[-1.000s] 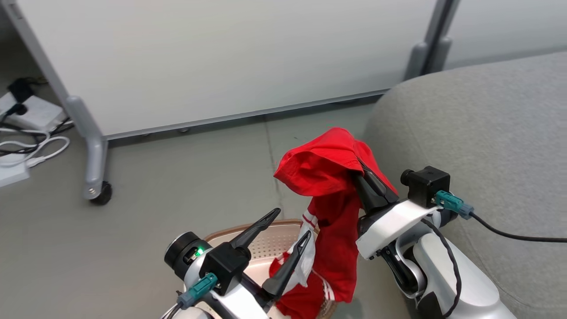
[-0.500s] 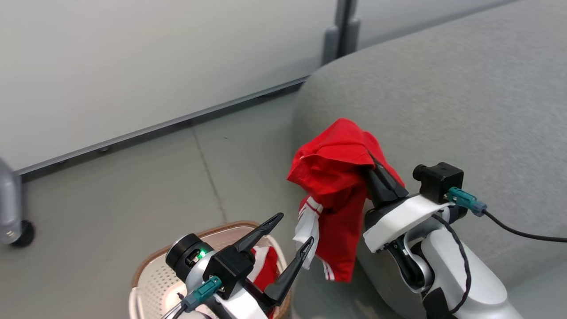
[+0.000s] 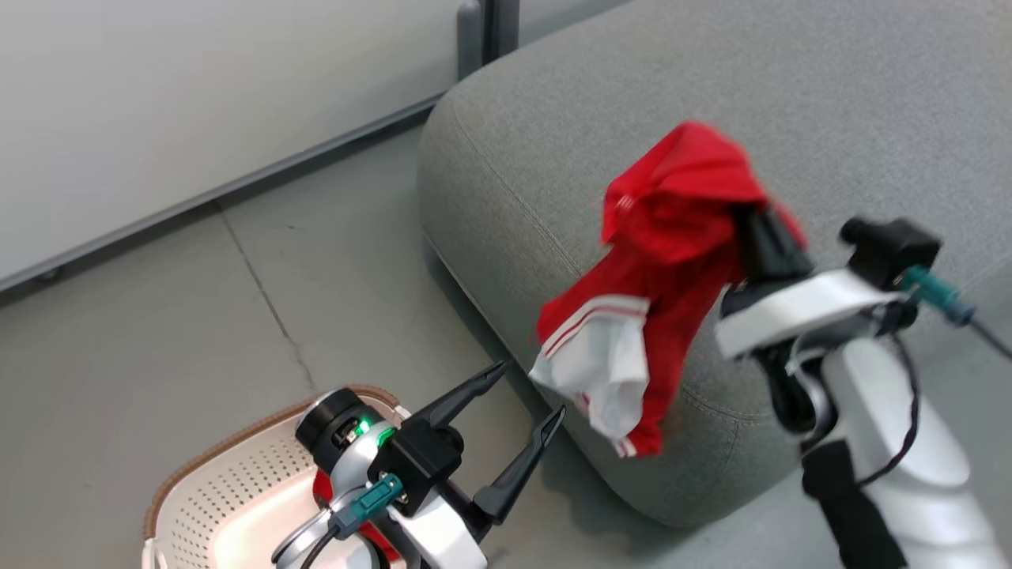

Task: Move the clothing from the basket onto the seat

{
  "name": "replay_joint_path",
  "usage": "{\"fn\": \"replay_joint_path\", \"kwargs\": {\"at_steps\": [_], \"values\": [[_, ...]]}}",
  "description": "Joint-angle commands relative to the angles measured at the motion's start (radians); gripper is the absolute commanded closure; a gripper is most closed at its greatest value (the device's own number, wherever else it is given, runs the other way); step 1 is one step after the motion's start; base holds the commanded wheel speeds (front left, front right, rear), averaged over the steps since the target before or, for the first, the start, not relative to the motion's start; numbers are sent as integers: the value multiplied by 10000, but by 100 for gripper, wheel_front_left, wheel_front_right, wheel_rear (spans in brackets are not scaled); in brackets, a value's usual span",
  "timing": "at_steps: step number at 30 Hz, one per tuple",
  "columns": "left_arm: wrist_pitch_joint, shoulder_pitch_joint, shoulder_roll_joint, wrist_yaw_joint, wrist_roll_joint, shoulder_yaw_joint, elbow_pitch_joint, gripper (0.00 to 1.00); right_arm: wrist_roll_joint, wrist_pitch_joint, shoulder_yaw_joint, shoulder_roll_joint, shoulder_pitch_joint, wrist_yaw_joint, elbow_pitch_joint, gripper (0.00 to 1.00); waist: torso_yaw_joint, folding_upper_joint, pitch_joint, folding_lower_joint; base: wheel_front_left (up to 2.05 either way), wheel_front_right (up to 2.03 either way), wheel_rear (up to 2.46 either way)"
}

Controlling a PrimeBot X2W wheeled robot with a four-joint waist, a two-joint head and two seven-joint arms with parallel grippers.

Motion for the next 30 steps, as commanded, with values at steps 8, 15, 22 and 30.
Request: {"fn": "replay_joint_path", "kwargs": {"at_steps": [8, 15, 22, 30], "values": [[349, -899, 286, -106, 228, 97, -548, 0, -461, -28, -1792, -551, -2588, 23, 296, 100, 71, 0, 1095, 0, 0, 0, 0], [900, -1928, 631, -281, 529, 102, -1216, 0, -905, -28, -3488, -1162, -4535, 23, 322, 100, 620, 0, 2374, 0, 0, 0, 0], [1293, -2823, 906, -440, 800, -58, -1710, 0, -1173, -26, -4477, -1561, -5334, 23, 470, 100, 1101, 0, 3530, 0, 0, 0, 0], [1763, -3597, 1225, -521, 1071, -182, -2160, 0, -972, -28, -5356, -1313, -4741, 23, 1054, 100, 1465, 0, 4873, 0, 0, 0, 0]]}}
